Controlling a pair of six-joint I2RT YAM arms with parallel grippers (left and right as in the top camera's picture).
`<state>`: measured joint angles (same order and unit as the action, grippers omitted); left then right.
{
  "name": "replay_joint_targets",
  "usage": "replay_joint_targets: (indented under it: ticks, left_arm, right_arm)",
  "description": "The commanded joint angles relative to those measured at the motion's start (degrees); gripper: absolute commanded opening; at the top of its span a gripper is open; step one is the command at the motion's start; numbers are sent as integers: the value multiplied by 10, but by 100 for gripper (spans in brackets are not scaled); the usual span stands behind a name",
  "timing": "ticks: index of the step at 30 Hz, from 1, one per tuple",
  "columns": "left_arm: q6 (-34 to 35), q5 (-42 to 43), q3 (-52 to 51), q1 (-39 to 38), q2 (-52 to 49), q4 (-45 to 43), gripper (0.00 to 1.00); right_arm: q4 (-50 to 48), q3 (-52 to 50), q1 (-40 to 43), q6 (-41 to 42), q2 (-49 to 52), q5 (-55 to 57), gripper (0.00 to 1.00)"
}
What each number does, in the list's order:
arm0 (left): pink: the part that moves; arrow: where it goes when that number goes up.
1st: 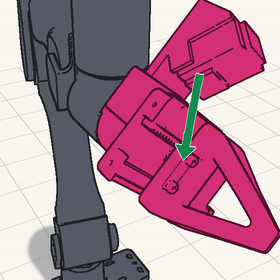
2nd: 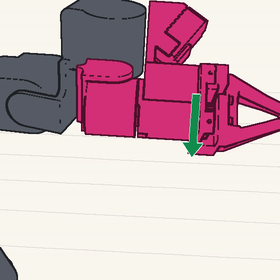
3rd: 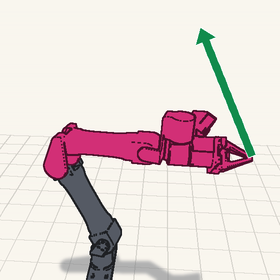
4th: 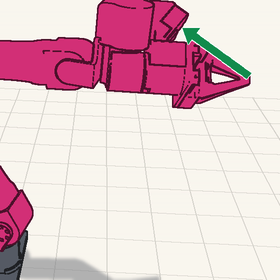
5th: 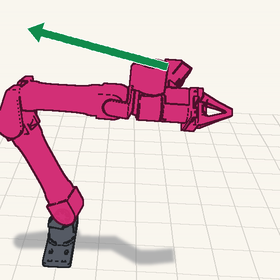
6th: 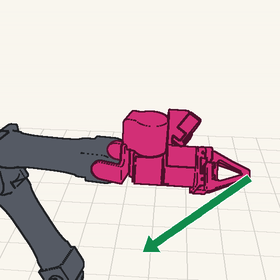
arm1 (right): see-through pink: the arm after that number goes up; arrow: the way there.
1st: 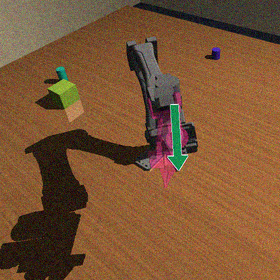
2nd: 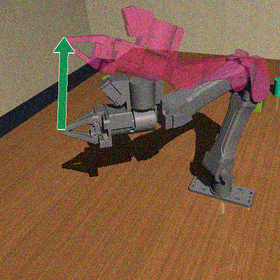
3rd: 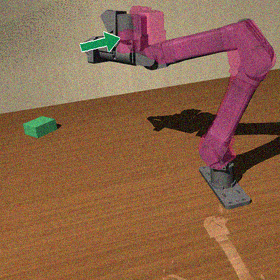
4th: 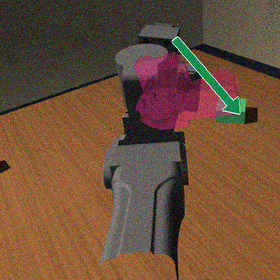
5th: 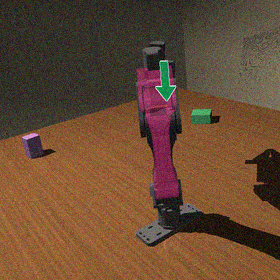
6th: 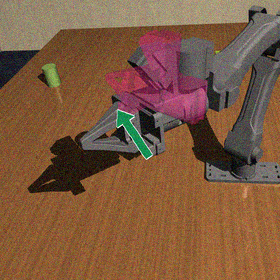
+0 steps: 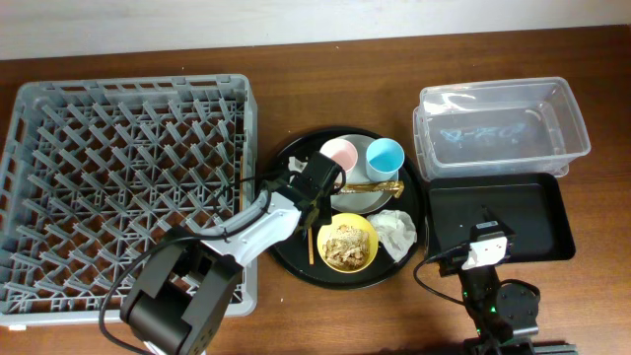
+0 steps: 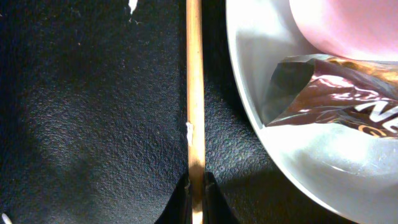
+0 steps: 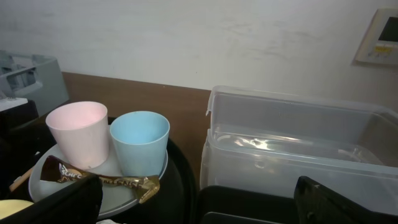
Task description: Sort waste into correct bins and load items into the dishwasher rack
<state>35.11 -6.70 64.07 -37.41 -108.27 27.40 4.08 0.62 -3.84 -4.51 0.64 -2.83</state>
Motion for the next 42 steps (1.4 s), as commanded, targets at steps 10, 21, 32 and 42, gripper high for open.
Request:
replay_joint_targets:
  ticks: [10,21,32,42]
  left_arm:
    - [-167,-39,36,77,277,94,0]
    - [-233,-38,35,229,171,170,0]
    - [-230,-36,100,229,168,214,56]
    - [-204,-37,175,229,387,317,99]
  right_arm:
    - [2,-3,1,0,-2,3,99]
    - [2,-3,1,0,-2,3,99]
    - [2,-3,1,0,-2,3,99]
    - [2,-3,1,4,-2,0,99]
